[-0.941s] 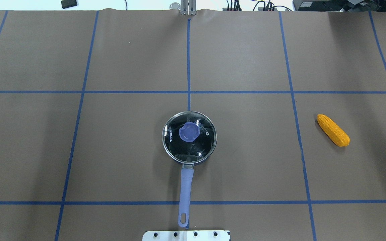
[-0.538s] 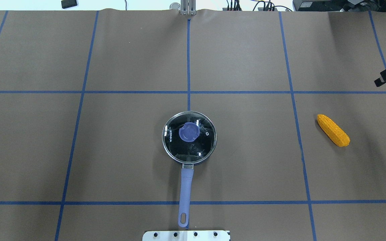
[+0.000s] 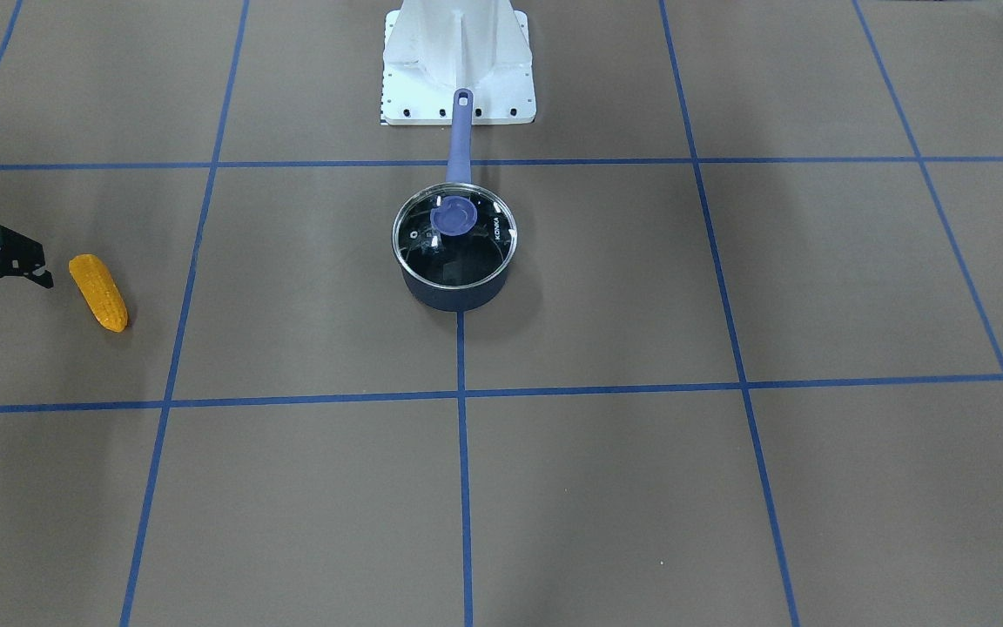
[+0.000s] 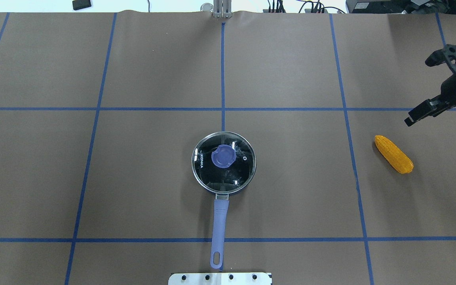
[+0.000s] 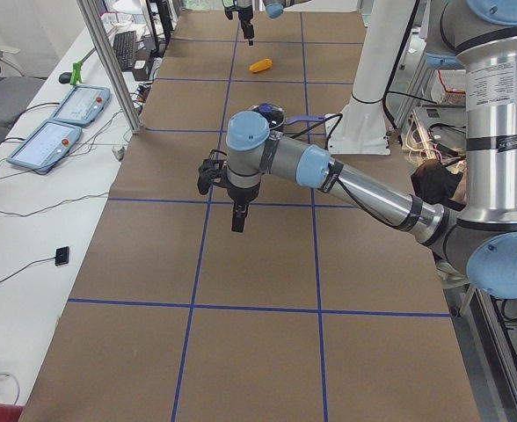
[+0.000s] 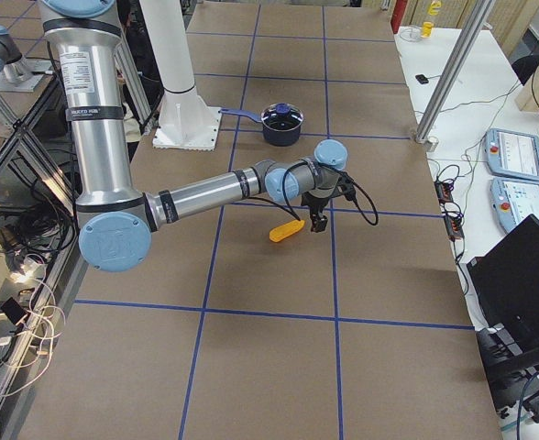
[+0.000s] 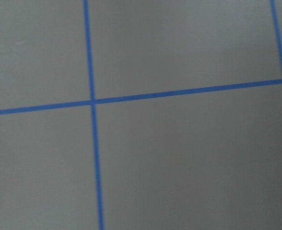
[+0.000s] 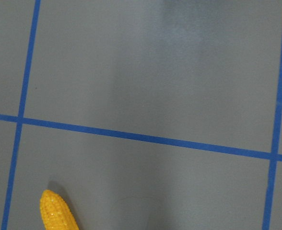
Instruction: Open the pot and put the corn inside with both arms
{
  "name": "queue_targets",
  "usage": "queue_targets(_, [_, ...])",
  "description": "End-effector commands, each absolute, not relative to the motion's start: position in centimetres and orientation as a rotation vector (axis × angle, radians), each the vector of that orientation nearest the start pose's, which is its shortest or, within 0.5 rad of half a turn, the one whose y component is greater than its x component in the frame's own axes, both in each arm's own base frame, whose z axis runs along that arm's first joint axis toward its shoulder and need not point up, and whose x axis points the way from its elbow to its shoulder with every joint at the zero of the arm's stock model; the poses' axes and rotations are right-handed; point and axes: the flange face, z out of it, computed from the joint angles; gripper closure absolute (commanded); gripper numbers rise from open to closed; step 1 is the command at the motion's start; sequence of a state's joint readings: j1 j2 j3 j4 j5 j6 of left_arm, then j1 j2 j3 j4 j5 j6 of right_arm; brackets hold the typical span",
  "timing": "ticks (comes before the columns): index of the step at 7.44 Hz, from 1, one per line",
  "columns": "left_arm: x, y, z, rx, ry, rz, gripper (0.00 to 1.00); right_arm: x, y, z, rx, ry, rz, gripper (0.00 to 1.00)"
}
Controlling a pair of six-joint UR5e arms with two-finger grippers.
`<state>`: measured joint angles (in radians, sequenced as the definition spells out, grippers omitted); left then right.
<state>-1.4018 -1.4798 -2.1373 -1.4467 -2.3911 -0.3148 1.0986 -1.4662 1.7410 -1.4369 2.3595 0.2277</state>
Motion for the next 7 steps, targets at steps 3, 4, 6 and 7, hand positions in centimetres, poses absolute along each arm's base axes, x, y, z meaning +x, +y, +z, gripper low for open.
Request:
queue_targets(3, [12.8,-43.6,33.1,0.023,0.959,-0.076,0.02,-25.2,-49.2,51.7,0.114,-0.803,-0.502,0.01])
queue_targets(4, [14.9,-43.6,31.4,0.004,0.974,-0.086,0.02,-26.3,-49.3,54.0,0.139,-0.801,-0.523,0.03])
queue_targets(6, [19.2,-43.3,28.2,-0.021,0.979,-0.121,0.02,-27.5,-49.4,57.3,0.164,-0.815,-0.544,0.06])
queue_targets(7, [20.6,-43.0,27.2,-0.036,0.981,-0.126,0.02,-27.6,-49.3,57.2,0.164,-0.820,-0.547,0.06])
